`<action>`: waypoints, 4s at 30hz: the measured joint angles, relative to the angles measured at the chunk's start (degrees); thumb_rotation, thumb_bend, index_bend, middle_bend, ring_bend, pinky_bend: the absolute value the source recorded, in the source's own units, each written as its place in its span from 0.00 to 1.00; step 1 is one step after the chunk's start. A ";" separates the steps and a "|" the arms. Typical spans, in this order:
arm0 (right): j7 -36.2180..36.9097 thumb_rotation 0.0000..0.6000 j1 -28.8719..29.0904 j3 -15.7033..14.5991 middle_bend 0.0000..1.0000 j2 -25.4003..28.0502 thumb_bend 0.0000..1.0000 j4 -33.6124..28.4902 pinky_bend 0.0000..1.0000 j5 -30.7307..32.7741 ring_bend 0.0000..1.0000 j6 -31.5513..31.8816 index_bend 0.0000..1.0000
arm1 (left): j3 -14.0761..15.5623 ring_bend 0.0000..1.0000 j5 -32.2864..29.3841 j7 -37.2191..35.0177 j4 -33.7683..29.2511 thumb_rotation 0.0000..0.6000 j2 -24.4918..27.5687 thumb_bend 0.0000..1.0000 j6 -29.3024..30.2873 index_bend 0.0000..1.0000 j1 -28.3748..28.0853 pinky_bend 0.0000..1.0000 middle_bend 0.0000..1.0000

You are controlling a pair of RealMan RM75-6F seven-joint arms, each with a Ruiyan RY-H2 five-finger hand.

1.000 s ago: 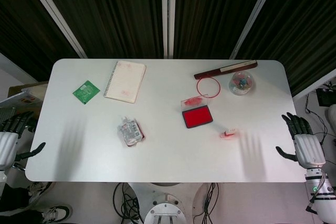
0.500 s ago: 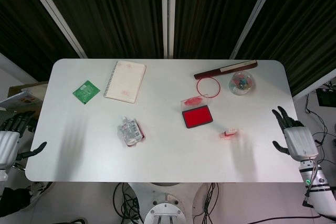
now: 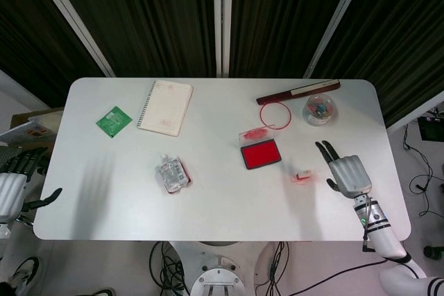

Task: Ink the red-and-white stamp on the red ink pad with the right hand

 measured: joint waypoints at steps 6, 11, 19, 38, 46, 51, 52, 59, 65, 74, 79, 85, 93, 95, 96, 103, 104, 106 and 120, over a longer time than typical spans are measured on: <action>-1.57 1.00 2.15 0.22 0.14 -2.18 0.15 0.10 0.99 2.32 0.79 -3.40 0.11 | -0.12 0.13 -0.33 -0.41 0.21 0.73 0.06 0.19 -0.12 0.10 0.02 0.22 0.13; -2.22 1.00 3.08 0.08 0.18 -4.29 0.16 0.96 0.99 4.19 0.79 -4.99 0.12 | -0.19 0.13 -0.20 -1.23 0.57 0.73 0.10 0.19 0.36 0.10 0.15 0.22 0.13; -1.23 1.00 3.89 -0.60 0.22 -6.78 0.16 3.50 0.99 4.72 0.79 -5.65 0.18 | -0.23 0.13 -0.12 -2.51 0.98 0.73 0.38 0.19 0.86 0.10 0.40 0.22 0.13; -0.88 1.00 4.52 -0.46 0.26 -9.08 0.19 5.44 0.99 6.45 0.79 -4.53 0.44 | -0.20 0.13 -0.15 -2.80 0.96 0.72 0.51 0.19 0.64 0.10 0.38 0.22 0.13; -0.29 1.00 4.90 -0.57 0.26 -9.75 0.21 5.82 0.99 6.20 0.81 -4.13 0.48 | -0.08 0.13 0.06 -2.85 0.97 0.72 0.50 0.20 0.50 0.10 0.29 0.22 0.13; -0.63 1.00 4.98 -0.69 0.27 -9.77 0.23 5.79 0.99 6.44 0.80 -4.11 0.50 | -0.14 0.13 -0.05 -3.02 1.07 0.73 0.49 0.20 0.56 0.10 0.32 0.22 0.13; -0.73 1.00 5.00 -0.70 0.28 -9.77 0.23 5.75 0.99 6.56 0.80 -4.16 0.50 | -0.15 0.13 -0.04 -3.04 1.07 0.72 0.48 0.20 0.57 0.10 0.32 0.22 0.13; -1.65 1.00 5.24 -0.80 0.29 -9.97 0.23 5.67 0.99 7.31 0.80 -4.49 0.51 | -0.13 0.13 -0.06 -3.14 1.12 0.73 0.48 0.20 0.40 0.10 0.25 0.22 0.13; -2.06 1.00 5.32 -0.76 0.31 -9.93 0.26 5.51 0.99 7.80 0.80 -4.41 0.54 | -0.15 0.13 -0.12 -3.27 1.22 0.72 0.47 0.20 0.40 0.10 0.25 0.22 0.13; -2.07 1.00 5.43 -0.82 0.39 -10.25 0.26 5.90 0.99 7.86 0.81 -4.03 0.56 | -0.17 0.13 -0.27 -3.41 1.30 0.72 0.44 0.20 0.09 0.10 0.14 0.22 0.13; -2.07 1.00 5.51 -0.90 0.42 -10.50 0.26 6.26 0.99 8.02 0.81 -4.10 0.57 | -0.22 0.13 -0.44 -3.43 1.31 0.73 0.43 0.20 0.01 0.10 0.14 0.22 0.13; -1.77 1.00 5.57 -0.76 0.48 -10.65 0.27 6.46 0.99 8.07 0.81 -3.83 0.57 | -0.23 0.13 -0.45 -3.70 1.45 0.74 0.44 0.20 -0.07 0.10 0.08 0.22 0.13; -1.64 1.00 5.71 -0.49 0.52 -10.84 0.29 6.72 0.99 8.37 0.82 -3.71 0.59 | -0.25 0.13 -0.46 -4.27 1.77 0.75 0.43 0.20 -0.08 0.10 0.07 0.22 0.13; -1.46 1.00 5.76 -0.42 0.53 -10.73 0.29 6.62 0.99 8.38 0.82 -3.72 0.60 | -0.24 0.13 -0.45 -4.41 1.84 0.75 0.44 0.20 -0.10 0.10 0.07 0.22 0.13; -1.31 1.00 5.80 -0.35 0.53 -10.53 0.29 6.39 0.99 8.38 0.82 -3.74 0.60 | -0.24 0.13 -0.44 -4.45 1.87 0.75 0.45 0.20 -0.09 0.10 0.07 0.22 0.13; -1.25 1.00 7.10 1.00 0.53 -6.90 0.29 2.24 0.99 8.40 0.82 -4.53 0.60 | -0.21 0.13 -0.40 -4.63 1.89 0.75 0.47 0.20 -0.23 0.10 -0.01 0.22 0.13; -1.35 1.00 7.53 1.35 0.53 -6.13 0.29 1.35 0.99 8.60 0.82 -5.07 0.60 | -0.21 0.13 -0.39 -4.66 1.90 0.75 0.46 0.20 -0.29 0.10 -0.05 0.22 0.13; -1.58 1.00 8.82 2.35 0.53 -4.32 0.29 -0.70 0.99 9.43 0.82 -6.97 0.60 | -0.20 0.13 -0.39 -4.71 1.94 0.75 0.45 0.20 -0.44 0.10 -0.13 0.22 0.13; -4.09 1.00 25.92 7.57 0.53 0.53 0.30 -2.21 0.99 24.73 0.82 -28.64 0.61 | -0.41 0.13 -1.36 -5.30 2.59 0.75 0.26 0.20 -1.82 0.10 -0.62 0.22 0.13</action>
